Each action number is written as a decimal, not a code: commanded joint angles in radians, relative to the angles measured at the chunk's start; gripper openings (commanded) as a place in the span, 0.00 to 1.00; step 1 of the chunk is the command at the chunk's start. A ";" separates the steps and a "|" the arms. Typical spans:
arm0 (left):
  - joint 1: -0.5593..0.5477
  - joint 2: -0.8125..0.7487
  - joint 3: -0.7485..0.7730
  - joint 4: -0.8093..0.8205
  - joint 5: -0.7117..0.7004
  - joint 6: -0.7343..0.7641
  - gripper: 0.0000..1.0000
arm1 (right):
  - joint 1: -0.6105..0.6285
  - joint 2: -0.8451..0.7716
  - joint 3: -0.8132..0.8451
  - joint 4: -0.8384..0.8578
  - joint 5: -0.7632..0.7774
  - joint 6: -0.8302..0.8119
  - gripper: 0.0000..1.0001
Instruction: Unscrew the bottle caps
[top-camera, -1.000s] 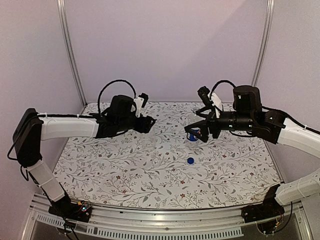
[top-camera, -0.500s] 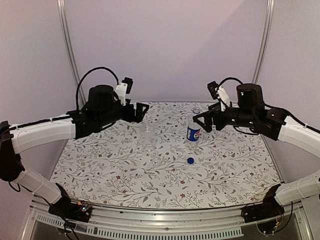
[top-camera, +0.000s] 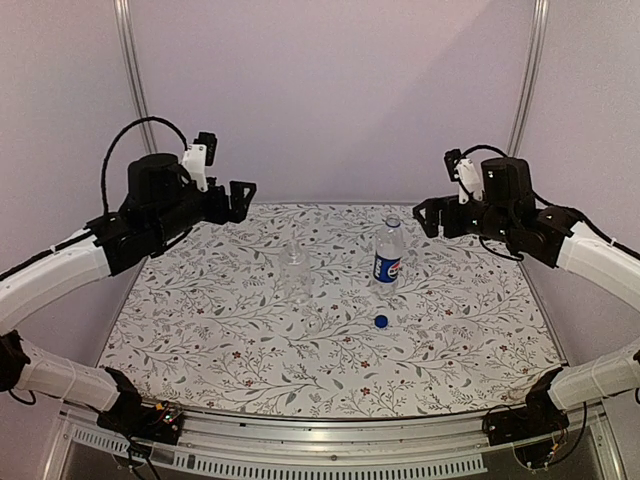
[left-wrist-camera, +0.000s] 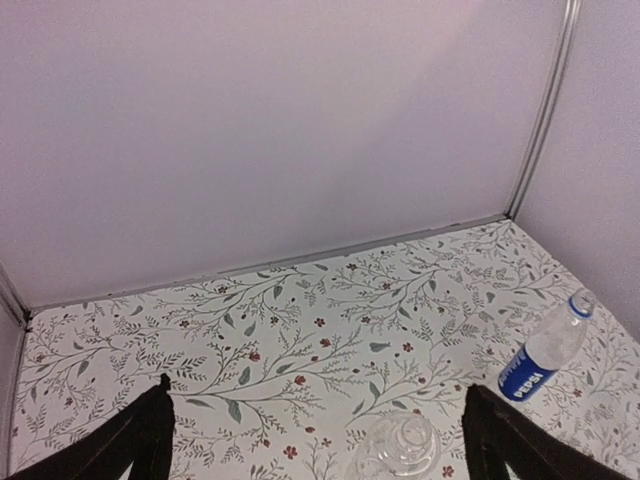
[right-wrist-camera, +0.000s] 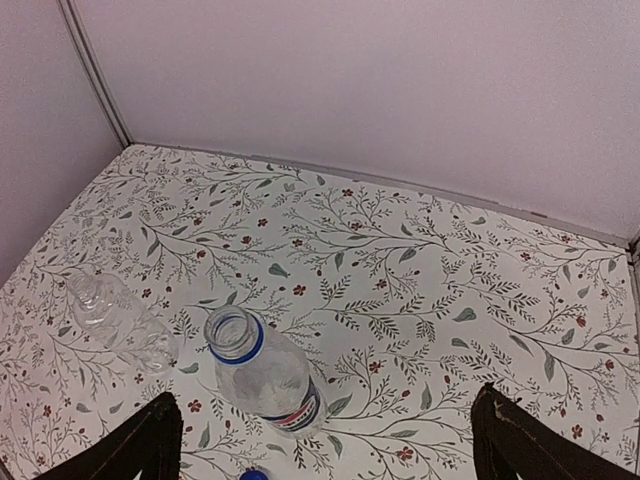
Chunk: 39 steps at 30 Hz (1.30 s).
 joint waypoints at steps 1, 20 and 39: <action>0.069 -0.061 -0.025 -0.032 0.037 0.030 1.00 | -0.015 0.001 0.058 -0.023 0.085 0.009 0.99; 0.153 -0.281 -0.178 0.090 0.041 0.145 1.00 | -0.015 -0.173 0.013 0.004 0.098 -0.103 0.99; 0.150 -0.369 -0.287 0.174 0.059 0.181 1.00 | -0.015 -0.256 -0.105 0.087 0.106 -0.132 0.99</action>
